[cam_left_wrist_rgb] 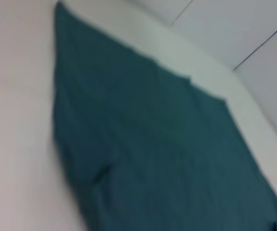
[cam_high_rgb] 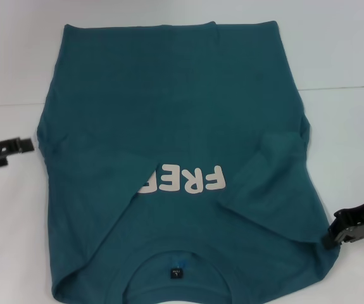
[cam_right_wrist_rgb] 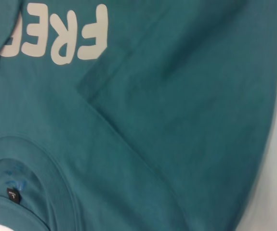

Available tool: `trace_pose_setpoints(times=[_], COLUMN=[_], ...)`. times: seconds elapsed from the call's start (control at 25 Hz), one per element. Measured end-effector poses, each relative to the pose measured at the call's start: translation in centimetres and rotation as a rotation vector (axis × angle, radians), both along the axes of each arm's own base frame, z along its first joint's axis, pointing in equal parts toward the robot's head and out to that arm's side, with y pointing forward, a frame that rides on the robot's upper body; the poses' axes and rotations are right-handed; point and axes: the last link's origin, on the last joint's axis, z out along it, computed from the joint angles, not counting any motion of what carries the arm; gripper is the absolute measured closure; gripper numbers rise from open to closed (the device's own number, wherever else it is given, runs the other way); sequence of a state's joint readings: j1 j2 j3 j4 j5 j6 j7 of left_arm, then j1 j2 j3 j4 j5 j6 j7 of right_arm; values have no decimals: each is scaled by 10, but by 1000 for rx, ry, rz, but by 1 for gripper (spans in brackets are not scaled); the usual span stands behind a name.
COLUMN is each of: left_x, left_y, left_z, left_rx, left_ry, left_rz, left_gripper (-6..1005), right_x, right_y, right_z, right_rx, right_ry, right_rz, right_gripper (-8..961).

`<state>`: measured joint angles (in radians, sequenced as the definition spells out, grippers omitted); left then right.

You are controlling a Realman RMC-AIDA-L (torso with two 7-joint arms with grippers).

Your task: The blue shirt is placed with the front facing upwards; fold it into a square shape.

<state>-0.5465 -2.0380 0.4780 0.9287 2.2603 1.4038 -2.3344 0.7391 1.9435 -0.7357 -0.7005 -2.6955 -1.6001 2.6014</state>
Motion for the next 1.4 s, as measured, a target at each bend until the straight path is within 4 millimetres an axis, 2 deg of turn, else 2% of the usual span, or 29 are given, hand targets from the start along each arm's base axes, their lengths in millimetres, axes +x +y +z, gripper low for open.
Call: trace_pose_setpoints(times=[0.28,0.52,0.92,1.4], left_x=[-3,2,16,19], left_y=[-18,-22,-28,-44], left_z=[2,-1,-17,-29], left_rx=[-209,-326,-475,-608], left_ry=[49,77,102,98], left_rz=[155,207,228,273], left_gripper=[123,123,121,123], right_x=[-4,-7,-6,-7], right_y=[4,7,6,5], right_z=[2,7,7,6], right_rx=[10,17,13,14], right_ry=[6,-1,7,29], right_rz=[38,70,89,105], right_gripper=[920,920,920,921])
